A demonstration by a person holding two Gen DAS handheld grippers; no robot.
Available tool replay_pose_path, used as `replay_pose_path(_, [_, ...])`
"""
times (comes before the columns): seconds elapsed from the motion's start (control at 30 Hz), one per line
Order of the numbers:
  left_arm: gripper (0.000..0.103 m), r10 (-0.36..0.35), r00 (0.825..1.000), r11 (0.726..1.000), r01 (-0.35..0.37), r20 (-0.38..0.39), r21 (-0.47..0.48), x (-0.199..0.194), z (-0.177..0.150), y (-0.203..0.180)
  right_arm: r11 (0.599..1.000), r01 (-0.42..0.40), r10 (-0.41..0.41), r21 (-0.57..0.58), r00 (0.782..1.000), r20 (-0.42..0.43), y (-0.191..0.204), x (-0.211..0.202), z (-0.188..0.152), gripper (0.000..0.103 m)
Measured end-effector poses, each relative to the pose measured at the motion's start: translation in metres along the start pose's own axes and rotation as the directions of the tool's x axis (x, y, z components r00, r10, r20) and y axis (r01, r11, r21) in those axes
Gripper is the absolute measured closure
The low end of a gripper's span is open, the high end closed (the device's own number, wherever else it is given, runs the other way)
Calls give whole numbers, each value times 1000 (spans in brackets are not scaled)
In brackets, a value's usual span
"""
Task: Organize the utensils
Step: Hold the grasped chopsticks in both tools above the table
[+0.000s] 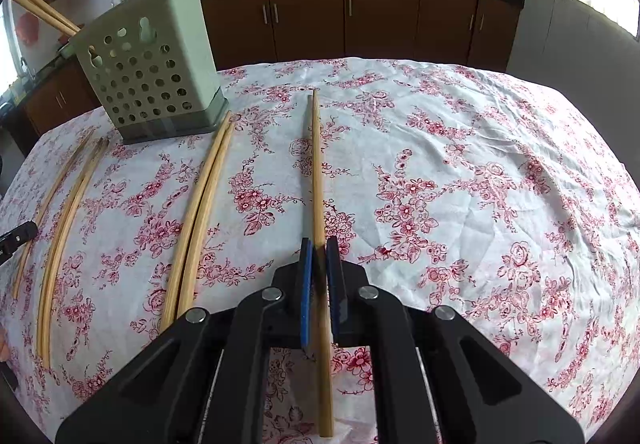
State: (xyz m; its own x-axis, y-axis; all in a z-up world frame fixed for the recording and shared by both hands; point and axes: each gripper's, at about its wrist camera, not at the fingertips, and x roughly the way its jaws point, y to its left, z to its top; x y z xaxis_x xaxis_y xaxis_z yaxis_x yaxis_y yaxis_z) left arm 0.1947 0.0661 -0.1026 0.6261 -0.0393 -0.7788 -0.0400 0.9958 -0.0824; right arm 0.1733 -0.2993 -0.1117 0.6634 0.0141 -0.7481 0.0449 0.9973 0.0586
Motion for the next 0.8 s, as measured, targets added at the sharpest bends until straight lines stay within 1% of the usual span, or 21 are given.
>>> replay_pose_path(0.3, [91, -13, 1000, 1000, 13, 1, -13, 0, -1, 2, 1000, -3, 3, 3, 1000, 0, 1, -2, -1, 94])
replay_pose_path(0.8, [91, -10, 1000, 1000, 10, 1, -13, 0, 0, 1, 1000, -4, 4, 3, 1000, 0, 1, -1, -1, 94])
